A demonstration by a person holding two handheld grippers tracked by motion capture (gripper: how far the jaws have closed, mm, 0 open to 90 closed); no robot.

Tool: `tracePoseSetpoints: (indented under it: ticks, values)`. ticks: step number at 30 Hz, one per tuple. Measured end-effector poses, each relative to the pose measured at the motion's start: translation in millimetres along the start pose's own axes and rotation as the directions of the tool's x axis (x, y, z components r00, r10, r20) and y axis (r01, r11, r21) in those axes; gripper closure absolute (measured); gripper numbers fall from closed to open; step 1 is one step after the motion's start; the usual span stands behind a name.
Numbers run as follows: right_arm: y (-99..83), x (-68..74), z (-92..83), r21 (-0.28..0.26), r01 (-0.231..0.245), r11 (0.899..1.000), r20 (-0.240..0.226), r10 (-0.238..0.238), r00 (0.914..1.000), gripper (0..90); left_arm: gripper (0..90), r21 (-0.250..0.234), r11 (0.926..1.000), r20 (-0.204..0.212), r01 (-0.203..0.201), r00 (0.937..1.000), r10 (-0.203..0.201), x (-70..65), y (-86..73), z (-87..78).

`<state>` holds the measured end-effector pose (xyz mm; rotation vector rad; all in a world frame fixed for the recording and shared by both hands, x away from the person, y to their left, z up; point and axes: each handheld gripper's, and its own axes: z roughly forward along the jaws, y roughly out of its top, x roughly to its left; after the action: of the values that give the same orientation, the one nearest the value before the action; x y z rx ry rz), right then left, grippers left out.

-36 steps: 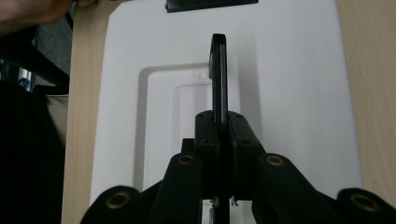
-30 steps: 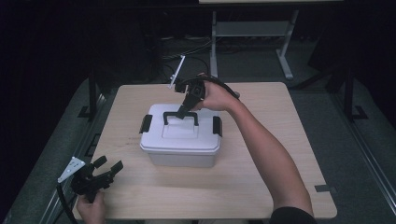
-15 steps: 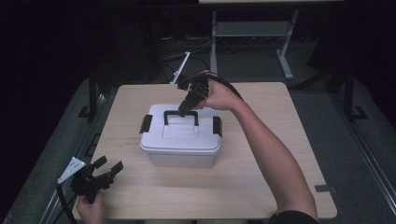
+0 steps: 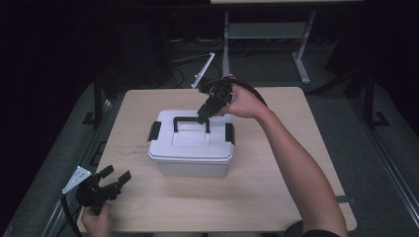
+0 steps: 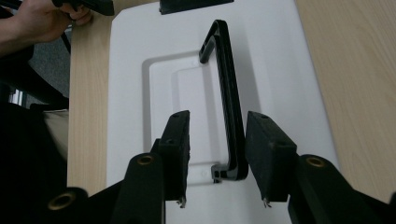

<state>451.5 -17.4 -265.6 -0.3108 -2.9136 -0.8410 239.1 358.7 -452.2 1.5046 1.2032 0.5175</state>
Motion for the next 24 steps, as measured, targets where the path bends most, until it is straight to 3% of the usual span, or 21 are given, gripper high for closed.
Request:
tracePoseSetpoints:
  ticks: [24]
  values:
    - [-28.0,3.9,-20.4,-0.025,-0.044,0.999,0.027,0.044,0.9987,52.9,13.7,-0.005,1.0,-0.012,0.002,0.9999,-0.003,3.2,-0.7,-3.7]
